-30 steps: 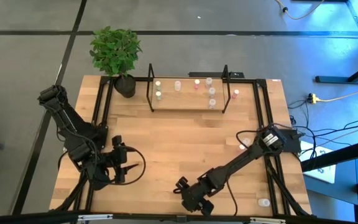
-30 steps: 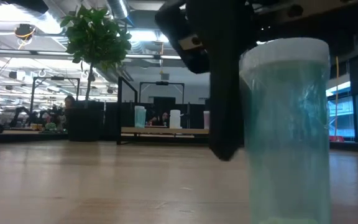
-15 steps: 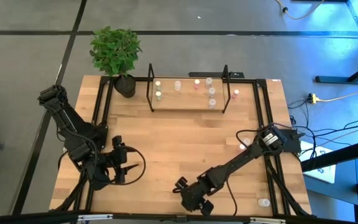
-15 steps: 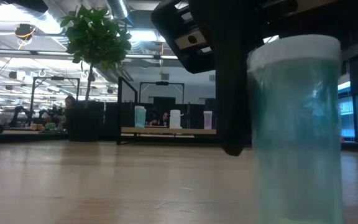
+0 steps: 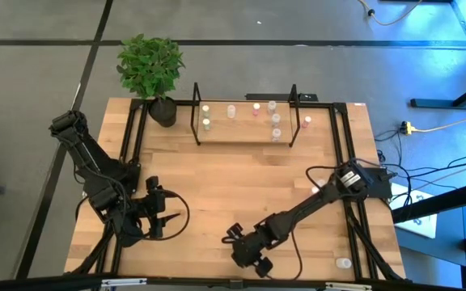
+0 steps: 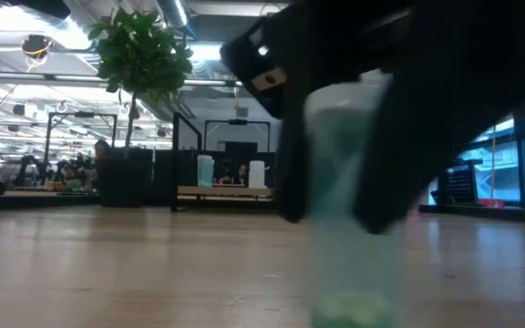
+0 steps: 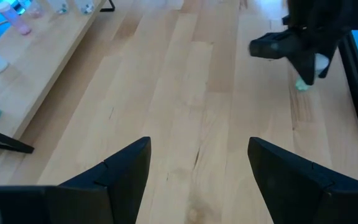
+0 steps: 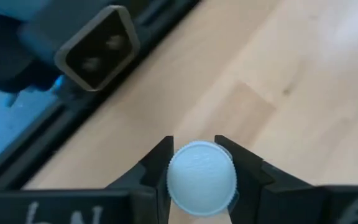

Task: Pick and place medicine bottles onto shelf by color
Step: Put the blue medicine bottle on the shelf aligned with the other blue medicine bottle

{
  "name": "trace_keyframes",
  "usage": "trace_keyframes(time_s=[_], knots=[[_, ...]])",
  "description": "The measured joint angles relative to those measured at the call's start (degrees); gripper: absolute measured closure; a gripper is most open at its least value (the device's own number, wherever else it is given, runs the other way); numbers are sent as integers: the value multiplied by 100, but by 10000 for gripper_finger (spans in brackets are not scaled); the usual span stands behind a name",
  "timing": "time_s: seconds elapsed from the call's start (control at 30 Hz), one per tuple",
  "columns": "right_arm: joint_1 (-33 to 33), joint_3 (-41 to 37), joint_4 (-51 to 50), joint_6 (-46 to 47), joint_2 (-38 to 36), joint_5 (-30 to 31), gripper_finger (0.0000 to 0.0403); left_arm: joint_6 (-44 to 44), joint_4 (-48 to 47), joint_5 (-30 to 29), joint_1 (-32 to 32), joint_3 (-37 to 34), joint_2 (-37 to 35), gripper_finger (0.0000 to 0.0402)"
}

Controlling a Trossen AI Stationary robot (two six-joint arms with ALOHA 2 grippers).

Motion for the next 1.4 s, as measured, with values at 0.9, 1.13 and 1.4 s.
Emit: trace_keyframes(time_s=[0.9,1.13,1.4], knots=[[-2771,373,217,1600,-621,821,291,17,-9,0,0,0,2,138],[-3168,654,262,1908,-616,1316,293,18,-14,0,0,-1,0,138],[-3264,672,226,1928,-545,1550,291,20,-29,0,-1,0,0,138]])
